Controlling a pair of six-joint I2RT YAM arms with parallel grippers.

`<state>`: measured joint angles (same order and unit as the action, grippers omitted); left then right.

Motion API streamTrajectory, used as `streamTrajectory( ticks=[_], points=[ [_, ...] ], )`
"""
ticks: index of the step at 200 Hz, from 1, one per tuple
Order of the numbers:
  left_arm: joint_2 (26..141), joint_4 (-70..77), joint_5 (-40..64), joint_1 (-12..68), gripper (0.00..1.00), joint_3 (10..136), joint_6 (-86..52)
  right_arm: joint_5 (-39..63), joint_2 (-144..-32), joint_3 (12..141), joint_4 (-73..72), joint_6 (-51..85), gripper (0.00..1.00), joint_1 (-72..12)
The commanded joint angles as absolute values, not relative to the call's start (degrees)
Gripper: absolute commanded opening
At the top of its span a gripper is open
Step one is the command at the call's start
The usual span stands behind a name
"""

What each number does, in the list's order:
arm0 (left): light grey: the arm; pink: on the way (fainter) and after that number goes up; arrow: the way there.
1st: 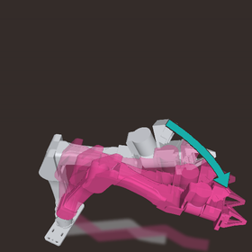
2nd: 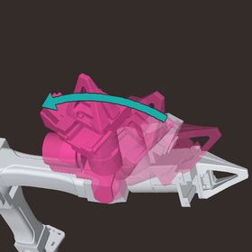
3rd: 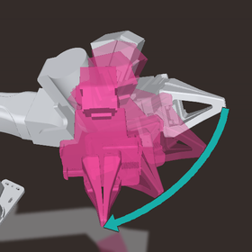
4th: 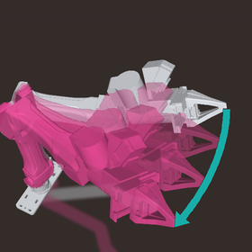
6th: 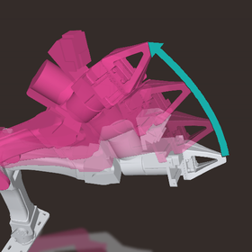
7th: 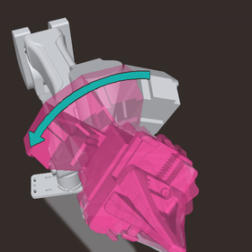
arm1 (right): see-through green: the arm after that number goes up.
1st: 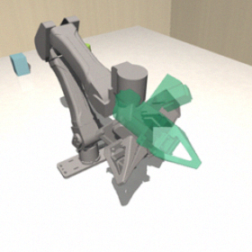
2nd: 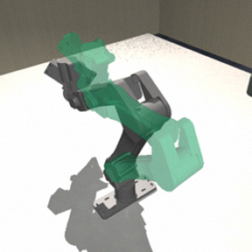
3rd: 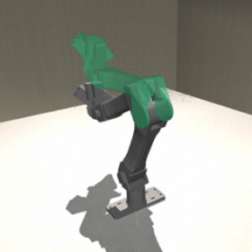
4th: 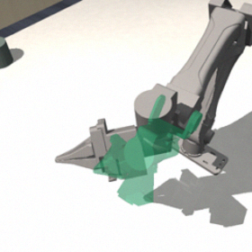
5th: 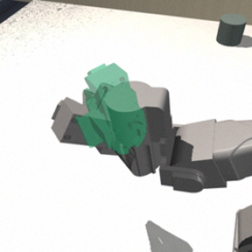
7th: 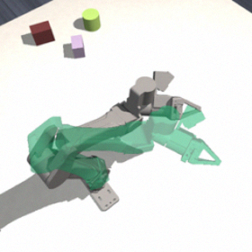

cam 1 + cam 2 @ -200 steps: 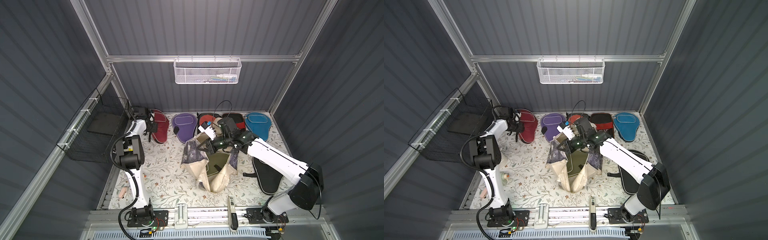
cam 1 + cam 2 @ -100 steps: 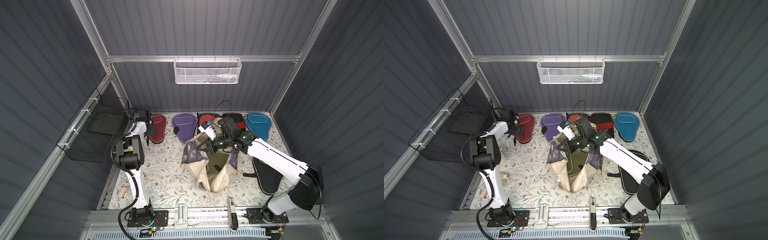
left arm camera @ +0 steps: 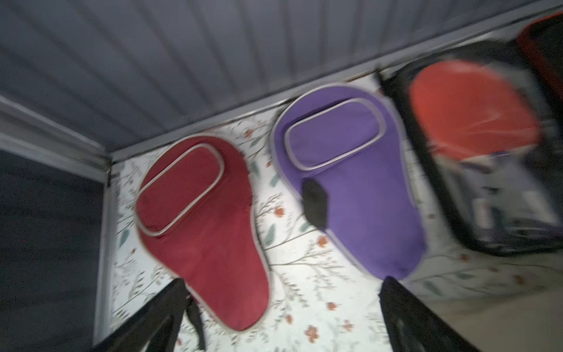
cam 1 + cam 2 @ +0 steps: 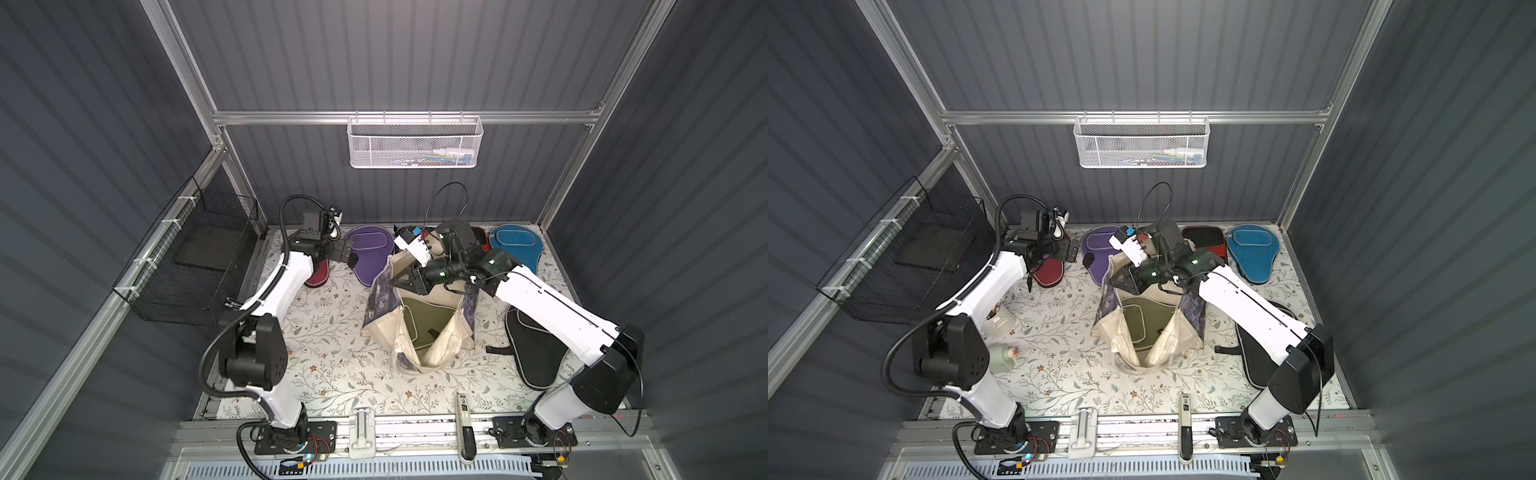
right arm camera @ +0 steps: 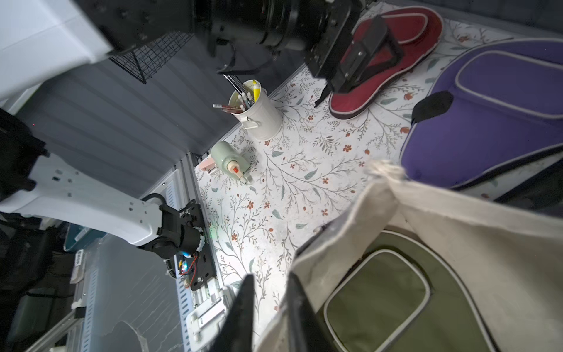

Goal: Remove the ping pong set from the canvas bag
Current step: Place the ping pong set at the corner of the board, then pick up the canvas bag from the center of the board.

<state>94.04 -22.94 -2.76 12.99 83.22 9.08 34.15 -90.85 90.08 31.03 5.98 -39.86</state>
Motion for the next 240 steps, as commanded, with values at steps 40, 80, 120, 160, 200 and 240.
streamTrajectory(
  ticks=[40,80,120,160,200,240],
  points=[
    [83.6,-25.1,20.0,12.4,1.00,86.5,0.3,29.3,-87.6,91.7,37.2,-0.3,0.50,-36.1],
    [86.3,-26.7,23.1,21.0,1.00,90.5,0.9,25.9,-80.8,83.8,38.0,-3.2,0.64,-32.8],
    [95.1,-33.8,14.6,29.6,1.00,99.2,5.4,19.9,-80.7,83.1,41.5,-4.8,0.68,-31.1],
    [101.6,-43.2,1.8,33.3,0.98,107.3,9.6,16.2,-81.2,85.4,44.0,-6.5,0.71,-30.2],
    [101.1,-46.7,3.8,33.3,0.72,110.0,12.1,16.9,-84.0,92.3,47.3,-9.8,0.73,-30.1],
    [100.4,-49.6,4.0,33.3,0.05,111.3,13.2,23.7,-87.4,99.0,48.5,-13.5,0.74,-30.6]
  ],
)
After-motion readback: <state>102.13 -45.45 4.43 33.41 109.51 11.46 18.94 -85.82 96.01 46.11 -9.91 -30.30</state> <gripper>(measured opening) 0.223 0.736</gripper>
